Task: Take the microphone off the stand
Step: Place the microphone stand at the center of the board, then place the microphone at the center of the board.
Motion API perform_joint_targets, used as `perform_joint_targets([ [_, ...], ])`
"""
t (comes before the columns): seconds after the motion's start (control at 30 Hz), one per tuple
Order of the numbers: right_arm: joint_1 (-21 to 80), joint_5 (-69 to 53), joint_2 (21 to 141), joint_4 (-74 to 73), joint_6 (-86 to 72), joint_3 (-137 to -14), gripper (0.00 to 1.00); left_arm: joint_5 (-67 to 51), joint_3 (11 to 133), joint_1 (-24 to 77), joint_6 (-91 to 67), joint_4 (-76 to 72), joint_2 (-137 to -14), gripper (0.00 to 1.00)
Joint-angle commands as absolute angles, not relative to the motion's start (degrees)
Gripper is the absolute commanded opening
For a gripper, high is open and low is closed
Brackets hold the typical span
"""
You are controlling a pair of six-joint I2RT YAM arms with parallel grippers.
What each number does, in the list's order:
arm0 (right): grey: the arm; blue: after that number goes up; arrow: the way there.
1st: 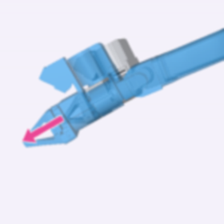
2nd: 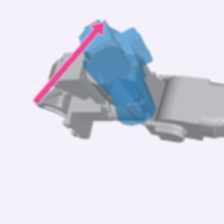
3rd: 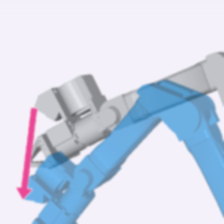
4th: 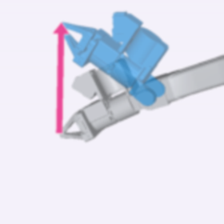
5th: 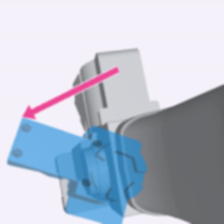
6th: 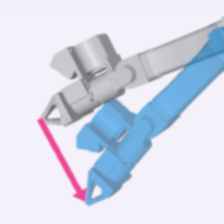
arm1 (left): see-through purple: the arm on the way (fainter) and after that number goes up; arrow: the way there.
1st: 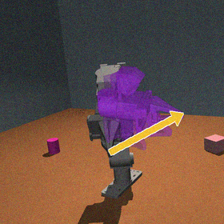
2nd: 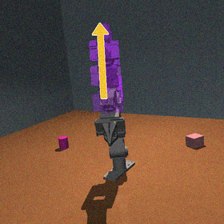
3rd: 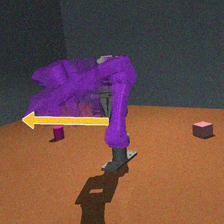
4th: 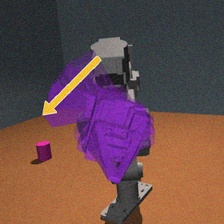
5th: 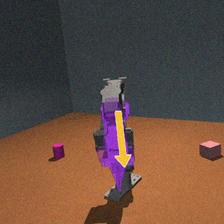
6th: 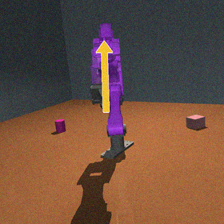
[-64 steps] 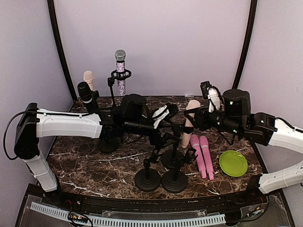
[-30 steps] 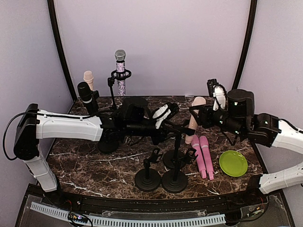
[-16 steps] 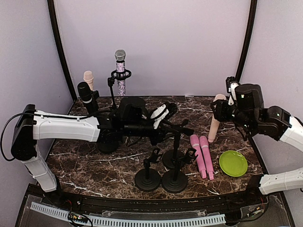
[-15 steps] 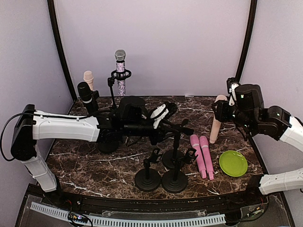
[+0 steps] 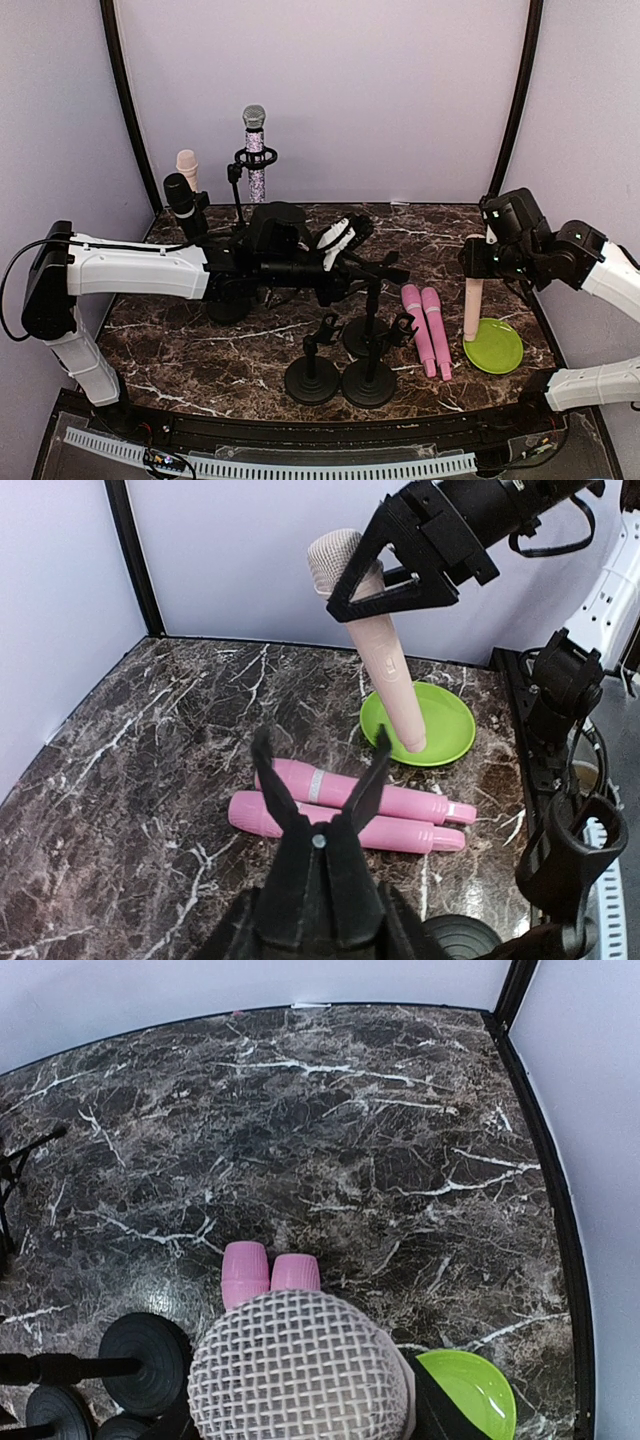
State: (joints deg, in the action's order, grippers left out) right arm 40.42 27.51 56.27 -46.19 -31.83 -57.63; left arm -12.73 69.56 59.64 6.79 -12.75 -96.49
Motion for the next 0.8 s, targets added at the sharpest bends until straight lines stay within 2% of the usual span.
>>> perform_joint_targets([
  [0.0, 39.31, 24.39, 56.05, -47.28, -33.37, -56.53, 0.21, -14.47, 70.2, 59.94, 5.95, -13.21, -94.91, 0.44],
  [0.1, 38.8, 22.87, 55.81, -47.07, -33.56, -56.48, 0.21, -13.92, 70.1, 59.96, 6.24, -12.97, -94.17, 0.62],
  [0.3, 37.61, 19.82, 56.36, -48.15, -33.21, -57.08, 0.22, -12.73, 69.42, 59.88, 6.59, -12.52, -91.24, 0.79],
  [0.57, 35.68, 15.38, 59.88, -50.43, -31.37, -57.51, 0.23, -12.53, 68.43, 58.12, 5.56, -7.73, -86.0, 0.85],
  [0.77, 31.32, 9.9, 63.3, -48.06, -30.59, -56.21, 0.23, -17.54, 64.4, 50.47, 2.39, -3.14, -80.98, 0.86],
])
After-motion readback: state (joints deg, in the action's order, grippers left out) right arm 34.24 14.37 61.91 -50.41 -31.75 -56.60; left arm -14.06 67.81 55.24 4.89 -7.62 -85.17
